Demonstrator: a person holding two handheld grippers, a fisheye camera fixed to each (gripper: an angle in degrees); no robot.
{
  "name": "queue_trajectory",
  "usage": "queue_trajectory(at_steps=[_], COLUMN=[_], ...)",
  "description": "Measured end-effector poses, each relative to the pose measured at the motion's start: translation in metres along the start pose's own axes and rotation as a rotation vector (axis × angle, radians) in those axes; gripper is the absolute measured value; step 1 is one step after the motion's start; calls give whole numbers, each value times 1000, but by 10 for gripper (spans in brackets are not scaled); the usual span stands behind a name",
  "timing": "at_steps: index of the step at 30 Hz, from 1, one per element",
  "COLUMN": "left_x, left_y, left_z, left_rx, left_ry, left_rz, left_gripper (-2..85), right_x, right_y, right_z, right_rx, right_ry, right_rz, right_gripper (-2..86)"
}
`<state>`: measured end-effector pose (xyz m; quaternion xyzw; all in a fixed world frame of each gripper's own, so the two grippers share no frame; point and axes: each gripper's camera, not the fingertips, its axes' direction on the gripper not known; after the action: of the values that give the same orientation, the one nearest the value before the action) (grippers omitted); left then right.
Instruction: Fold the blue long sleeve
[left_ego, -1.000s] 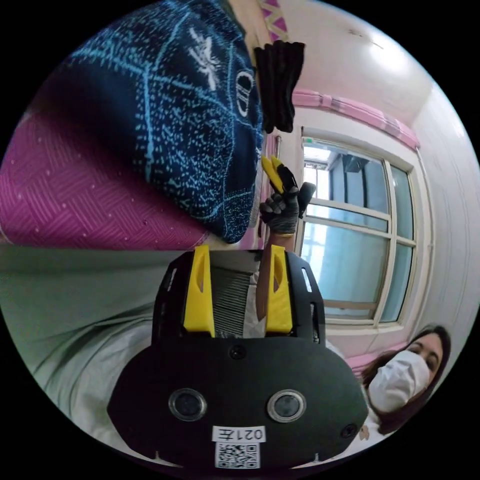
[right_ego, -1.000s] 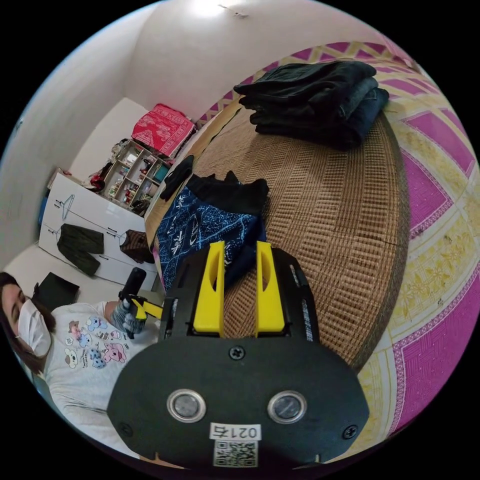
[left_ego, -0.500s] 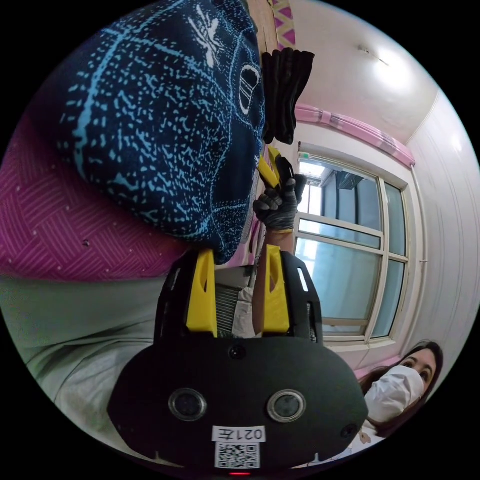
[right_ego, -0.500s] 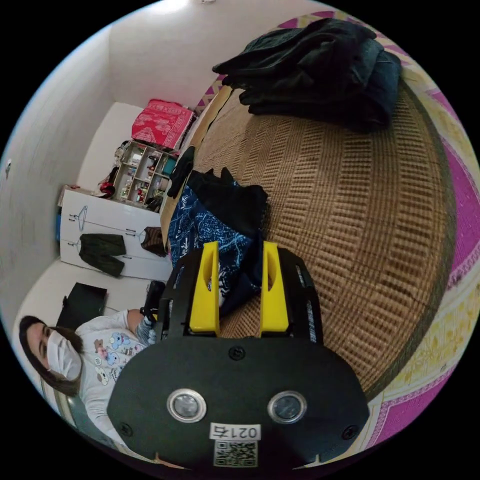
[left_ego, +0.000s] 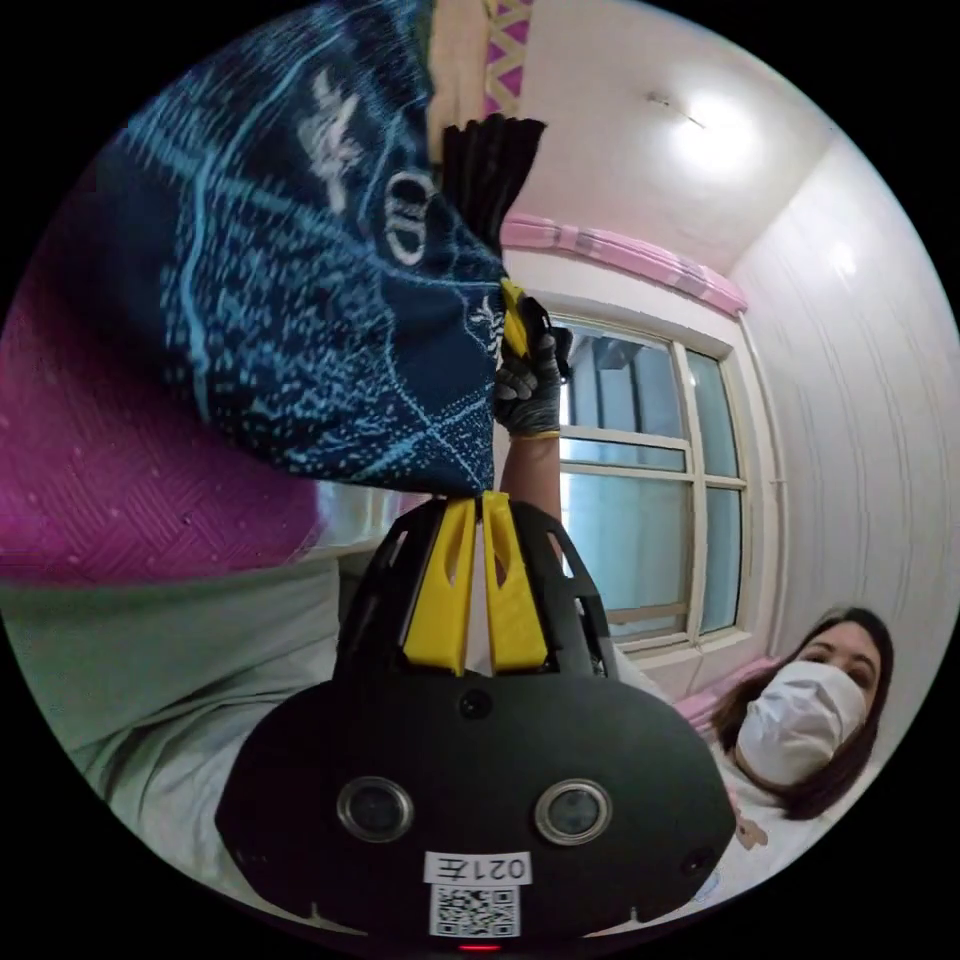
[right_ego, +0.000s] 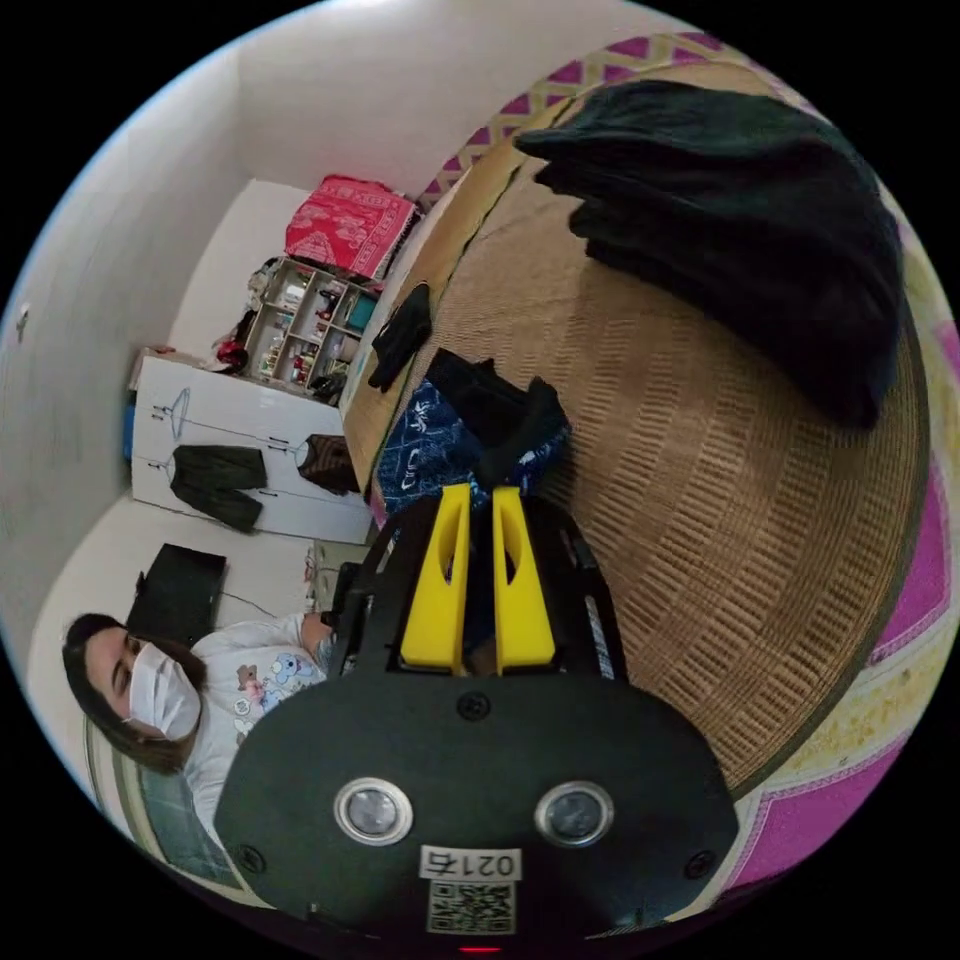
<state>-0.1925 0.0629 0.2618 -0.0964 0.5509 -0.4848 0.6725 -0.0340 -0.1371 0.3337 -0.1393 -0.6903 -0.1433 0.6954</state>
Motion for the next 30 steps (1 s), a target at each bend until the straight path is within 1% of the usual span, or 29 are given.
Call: queue_trajectory(at_steps=[2, 4, 6, 7, 11, 13, 15, 16, 17, 18, 20, 21, 23, 26, 27, 28, 29, 30], left_x=[28, 45, 57, 62, 61, 50, 38, 38, 47, 53, 84, 92, 118, 136, 138, 140, 137, 135], left_y=[-4, -6, -9, -10, -13, -15, -14, -7, 1, 3, 5, 1, -19, -53, -59, -70, -76, -77], left_z=[-43, -82, -123, -150, -232, -256, -275, -286, -296, -300, -306, -305, -292, -266, -260, -250, -249, -251], left_rx=[71, 150, 237, 296, 517, 595, 645, 683, 717, 723, 708, 685, 607, 486, 463, 426, 438, 450], left_ry=[15, 19, 14, 3, -21, -27, 8, 30, 13, -16, -180, -238, -407, -542, -577, -673, -749, -753], left_rz=[76, 108, 110, 97, 39, 4, -29, -23, 30, 51, 173, 197, 292, 360, 369, 354, 293, 276], left_gripper=[-9, -10, -10, -10, -10, -10, -9, -9, -8, -7, -1, 2, 42, 78, 81, 77, 58, 40], right_x=[-31, -59, -90, -96, -124, -124, -124, -125, -130, -136, -148, -156, -168, -184, -189, -191, -191, -187], right_y=[-24, -53, -96, -107, -175, -193, -201, -200, -195, -186, -167, -151, -124, -77, -57, -47, -28, -12], right_z=[15, 39, 88, 103, 215, 258, 292, 294, 295, 291, 283, 279, 278, 287, 292, 296, 305, 317], right_rx=[-8, -22, -61, -72, -131, -130, -145, -138, -139, -146, -165, -179, -204, -244, -250, -255, -265, -282], right_ry=[13, 6, -6, -7, 5, 69, 192, 209, 229, 246, 240, 240, 243, 237, 221, 218, 210, 221], right_rz=[-41, -69, -91, -97, -106, -98, -110, -126, -168, -220, -311, -362, -431, -539, -596, -620, -665, -688], right_gripper=[28, 29, 33, 34, 56, 90, 118, 118, 119, 117, 110, 106, 101, 94, 90, 88, 87, 87])
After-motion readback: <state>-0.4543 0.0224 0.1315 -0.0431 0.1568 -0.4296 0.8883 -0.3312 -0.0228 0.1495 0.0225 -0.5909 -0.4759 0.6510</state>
